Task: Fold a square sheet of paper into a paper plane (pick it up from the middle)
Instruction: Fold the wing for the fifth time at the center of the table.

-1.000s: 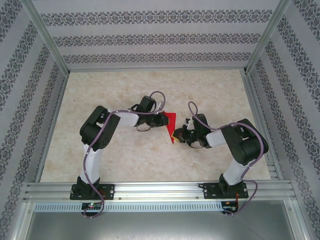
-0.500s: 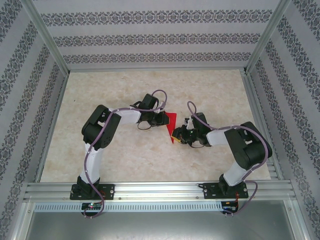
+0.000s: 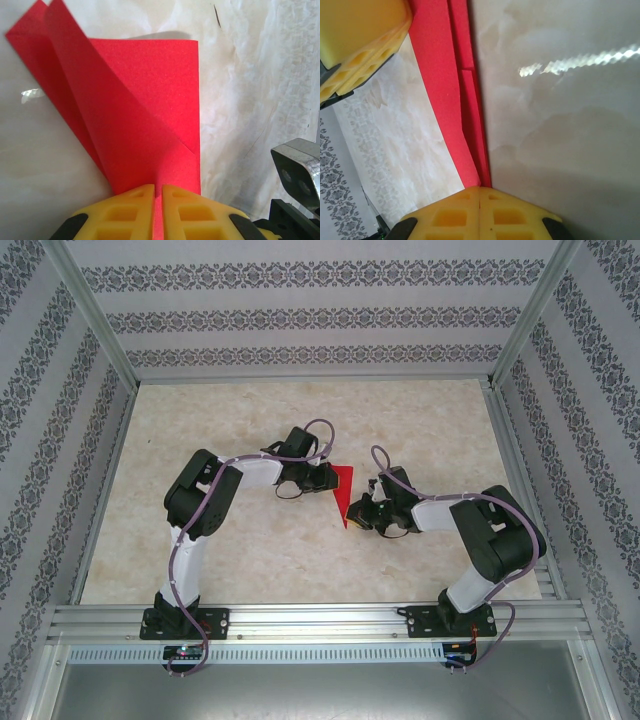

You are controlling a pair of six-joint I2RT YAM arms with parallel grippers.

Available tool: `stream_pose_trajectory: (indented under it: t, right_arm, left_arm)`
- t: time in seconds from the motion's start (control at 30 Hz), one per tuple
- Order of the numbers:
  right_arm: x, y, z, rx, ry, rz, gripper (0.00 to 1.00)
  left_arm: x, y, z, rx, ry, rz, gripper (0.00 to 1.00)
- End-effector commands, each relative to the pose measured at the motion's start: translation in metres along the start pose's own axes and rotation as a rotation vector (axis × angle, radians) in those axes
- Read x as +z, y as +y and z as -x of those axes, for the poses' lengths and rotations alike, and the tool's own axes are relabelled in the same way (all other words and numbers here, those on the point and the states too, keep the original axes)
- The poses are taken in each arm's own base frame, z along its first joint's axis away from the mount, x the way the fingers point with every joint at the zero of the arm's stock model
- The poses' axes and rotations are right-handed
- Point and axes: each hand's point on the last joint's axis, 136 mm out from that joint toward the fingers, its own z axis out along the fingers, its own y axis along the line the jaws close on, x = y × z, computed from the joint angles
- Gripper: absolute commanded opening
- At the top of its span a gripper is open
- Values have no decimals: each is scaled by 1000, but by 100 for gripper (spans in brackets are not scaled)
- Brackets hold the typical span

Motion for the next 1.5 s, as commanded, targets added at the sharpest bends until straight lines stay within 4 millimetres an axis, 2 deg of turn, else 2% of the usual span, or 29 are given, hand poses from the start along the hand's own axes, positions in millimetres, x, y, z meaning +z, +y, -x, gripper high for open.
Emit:
stream_pose_trajectory:
  t: [0.0,0.23,0.3,0.4,0.6,0.73,1.17,1.33,1.47]
  right_arm:
    - [3,-29,-13,40,28,-119,4]
    - [5,-40,-15,80,23,-139,1]
    - [5,-42,-15,91,18,-139,0]
    - [4,-45,-15,98,15,-144,0]
    - [4,-49,-15,115,10,-152,0]
    - [3,-51,-15,125,8,-158,0]
    - [4,-52,-15,124,14,-156,0]
    - [-4,-32,-10,71,-6,-106,0]
    - [-21,-3,-5,-12,-38,-58,9]
  left_arm:
    - [10,24,-14,-11,43,93,14]
    - [-27,-43,5,115,-39,-96,19]
    - [-35,-55,0,142,-49,-138,20]
    - [-38,-60,-15,176,-39,-161,20]
    - [-19,-49,-41,172,30,-131,17]
    - [-7,-42,-50,160,64,-112,14]
    - [14,-18,-56,134,119,-10,11]
    - [19,1,-62,100,151,83,10]
    - [20,15,-68,73,179,143,10]
